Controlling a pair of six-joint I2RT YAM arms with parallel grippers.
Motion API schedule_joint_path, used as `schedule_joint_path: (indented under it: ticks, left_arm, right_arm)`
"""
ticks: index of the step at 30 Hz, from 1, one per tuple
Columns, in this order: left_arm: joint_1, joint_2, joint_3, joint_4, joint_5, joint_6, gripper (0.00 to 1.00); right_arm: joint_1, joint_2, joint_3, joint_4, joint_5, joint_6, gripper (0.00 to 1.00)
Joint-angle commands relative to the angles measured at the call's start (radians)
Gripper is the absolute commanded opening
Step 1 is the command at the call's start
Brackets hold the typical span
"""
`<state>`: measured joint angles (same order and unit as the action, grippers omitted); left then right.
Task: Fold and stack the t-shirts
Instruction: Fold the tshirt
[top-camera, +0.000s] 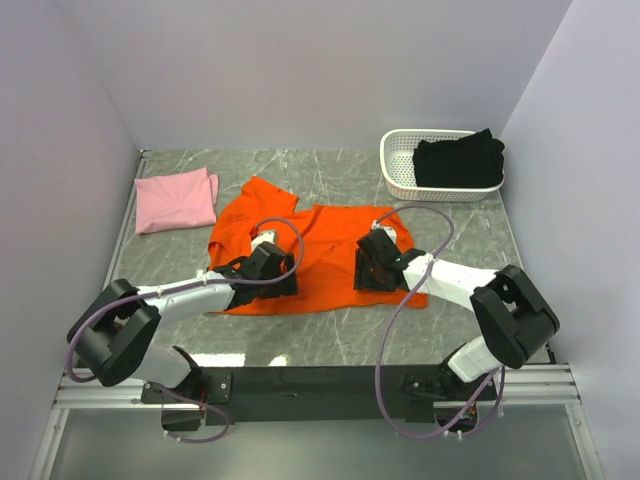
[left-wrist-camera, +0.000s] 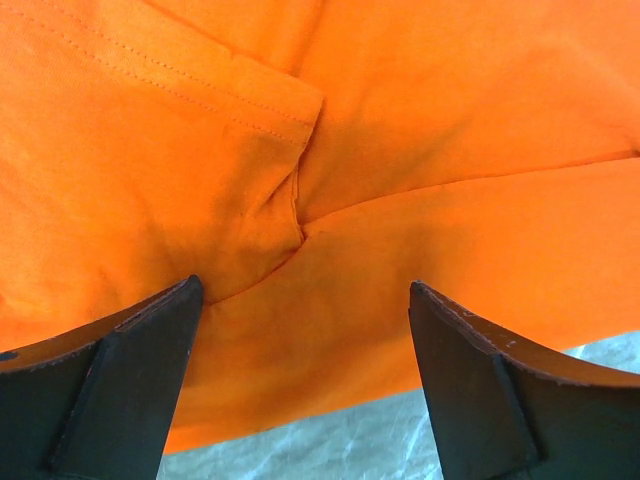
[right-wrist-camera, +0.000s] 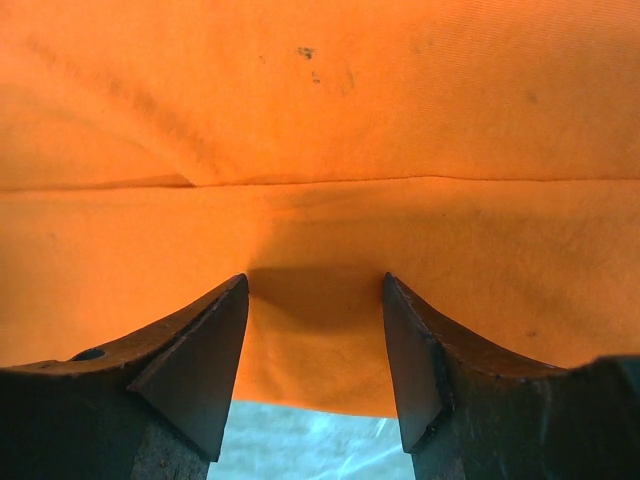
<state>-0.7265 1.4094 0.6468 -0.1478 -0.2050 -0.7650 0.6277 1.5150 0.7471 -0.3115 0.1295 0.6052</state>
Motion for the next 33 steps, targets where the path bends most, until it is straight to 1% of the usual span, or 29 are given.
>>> schedule_joint_path:
  ticks: [1, 6, 12, 14, 15, 17, 18, 19, 21, 22, 24, 25, 27, 28, 29, 30, 31, 32, 33]
  left_arm:
    - [-0.025, -0.023, -0.05, -0.078, 0.035, -0.051, 0.91]
    - [-0.08, -0.032, -0.082, -0.073, 0.038, -0.097, 0.91]
    - [-0.175, -0.036, -0.101, -0.076, 0.027, -0.152, 0.92]
    - [-0.215, -0.047, -0.085, -0.107, 0.006, -0.168, 0.92]
    - [-0.226, -0.052, -0.075, -0.127, -0.035, -0.181, 0.93]
    - [-0.238, -0.082, -0.039, -0.209, -0.075, -0.188, 0.93]
    - [-0.238, -0.098, -0.029, -0.234, -0.109, -0.191, 0.94]
    - [-0.238, -0.136, -0.003, -0.29, -0.123, -0.192, 0.94]
    - [-0.24, -0.185, 0.026, -0.34, -0.149, -0.189, 0.95]
    - [-0.238, -0.235, 0.066, -0.361, -0.183, -0.188, 0.95]
    - [-0.238, -0.277, 0.117, -0.417, -0.223, -0.171, 0.97]
    - [-0.237, -0.306, 0.179, -0.43, -0.282, -0.162, 0.98]
    - [-0.219, -0.323, 0.264, -0.42, -0.332, -0.111, 0.99]
    - [-0.161, -0.32, 0.287, -0.398, -0.326, -0.085, 0.99]
    - [-0.115, -0.313, 0.306, -0.369, -0.297, -0.024, 0.99]
    - [-0.061, -0.282, 0.323, -0.287, -0.259, 0.013, 0.99]
    - [0.058, -0.256, 0.341, -0.26, -0.214, 0.045, 0.99]
    - [0.106, -0.221, 0.362, -0.247, -0.167, 0.085, 0.99]
    - [0.148, -0.135, 0.39, -0.236, -0.172, 0.101, 0.99]
  right_arm:
    - [0.058, 0.025, -0.115, -0.199, -0.105, 0.111, 0.64]
    - [0.087, -0.027, -0.192, -0.224, -0.111, 0.166, 0.64]
    - [0.119, -0.174, -0.314, -0.215, -0.171, 0.241, 0.64]
    - [0.125, -0.211, -0.336, -0.227, -0.182, 0.258, 0.64]
    - [0.127, -0.242, -0.339, -0.232, -0.183, 0.266, 0.65]
    - [0.13, -0.268, -0.341, -0.248, -0.188, 0.271, 0.65]
    - [0.132, -0.285, -0.339, -0.267, -0.186, 0.272, 0.66]
    - [0.132, -0.294, -0.322, -0.285, -0.182, 0.274, 0.66]
    - [0.136, -0.338, -0.289, -0.331, -0.143, 0.266, 0.66]
    - [0.138, -0.358, -0.267, -0.38, -0.131, 0.262, 0.67]
    - [0.139, -0.416, -0.186, -0.428, -0.069, 0.248, 0.67]
    - [0.138, -0.433, -0.122, -0.461, -0.056, 0.24, 0.67]
    - [0.138, -0.467, -0.057, -0.488, -0.006, 0.214, 0.69]
    - [0.133, -0.473, 0.005, -0.489, 0.011, 0.203, 0.7]
    - [0.129, -0.476, 0.035, -0.488, 0.03, 0.174, 0.71]
    - [0.122, -0.467, 0.063, -0.479, 0.051, 0.156, 0.72]
    - [0.113, -0.458, 0.116, -0.472, 0.055, 0.137, 0.72]
    - [0.095, -0.431, 0.141, -0.466, 0.056, 0.099, 0.72]
    - [0.086, -0.417, 0.164, -0.454, 0.058, 0.084, 0.72]
